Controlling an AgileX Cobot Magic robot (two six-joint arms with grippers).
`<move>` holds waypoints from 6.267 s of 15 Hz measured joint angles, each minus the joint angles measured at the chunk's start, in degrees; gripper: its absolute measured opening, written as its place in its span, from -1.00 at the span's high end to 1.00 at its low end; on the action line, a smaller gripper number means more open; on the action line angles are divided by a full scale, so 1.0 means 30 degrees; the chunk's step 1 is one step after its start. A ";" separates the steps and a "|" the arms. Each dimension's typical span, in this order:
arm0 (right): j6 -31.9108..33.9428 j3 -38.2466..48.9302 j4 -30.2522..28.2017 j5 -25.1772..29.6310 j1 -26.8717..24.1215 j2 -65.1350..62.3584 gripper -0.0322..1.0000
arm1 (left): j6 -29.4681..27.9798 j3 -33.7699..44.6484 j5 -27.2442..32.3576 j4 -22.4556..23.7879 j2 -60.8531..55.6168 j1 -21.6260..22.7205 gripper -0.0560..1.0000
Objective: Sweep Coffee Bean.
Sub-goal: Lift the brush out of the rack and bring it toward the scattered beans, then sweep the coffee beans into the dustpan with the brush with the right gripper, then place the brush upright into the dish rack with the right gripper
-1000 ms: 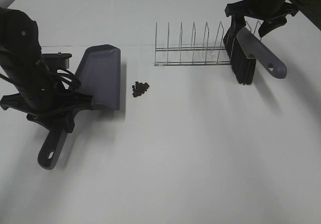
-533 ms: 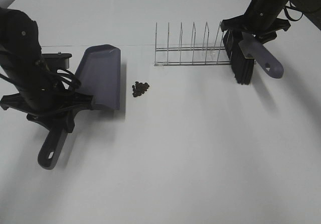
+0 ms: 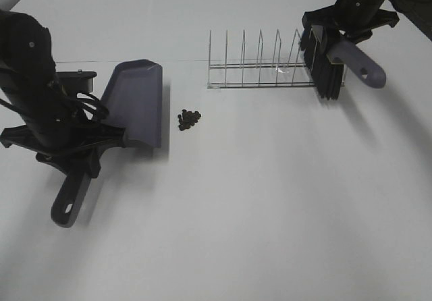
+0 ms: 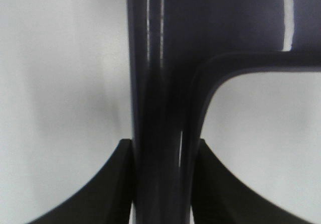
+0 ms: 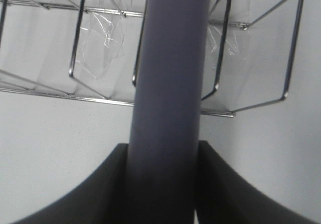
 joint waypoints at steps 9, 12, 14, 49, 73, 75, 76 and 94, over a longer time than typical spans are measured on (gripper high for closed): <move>0.0649 -0.1471 -0.0401 0.2903 0.0057 -0.3514 0.38 | 0.0000 0.0000 -0.0019 0.0000 0.0000 0.0000 0.40; 0.0649 0.0038 0.0000 0.2979 0.0191 -0.5080 0.38 | 0.0000 0.0000 -0.0019 0.0000 0.0000 0.0000 0.40; 0.0649 0.2215 -0.0306 0.3056 0.0802 -0.6245 0.38 | 0.0000 0.0000 0.0038 0.0019 0.0000 0.0000 0.40; 0.3820 -0.0325 -0.3953 0.3075 1.3369 0.0420 0.38 | 0.0000 -0.0191 0.0382 -0.0019 0.2177 -0.1031 0.40; 0.3285 1.0008 -0.4144 0.1757 0.2005 -0.7219 0.38 | 0.0000 -0.0191 0.0401 -0.0038 0.2177 -0.1031 0.40; 0.3285 1.0008 -0.3743 0.0649 0.2024 -0.7219 0.38 | 0.0000 -0.0191 0.0401 -0.0038 0.2177 -0.1031 0.40; 0.3285 1.0008 -0.3724 0.0477 0.2024 -0.7200 0.38 | 0.0000 -0.0191 0.0401 -0.0057 0.2177 -0.1031 0.40; 0.4316 0.6398 -0.5367 -0.0955 0.2024 -0.3342 0.38 | 0.0038 -0.0191 0.0401 -0.0057 0.2196 -0.1031 0.40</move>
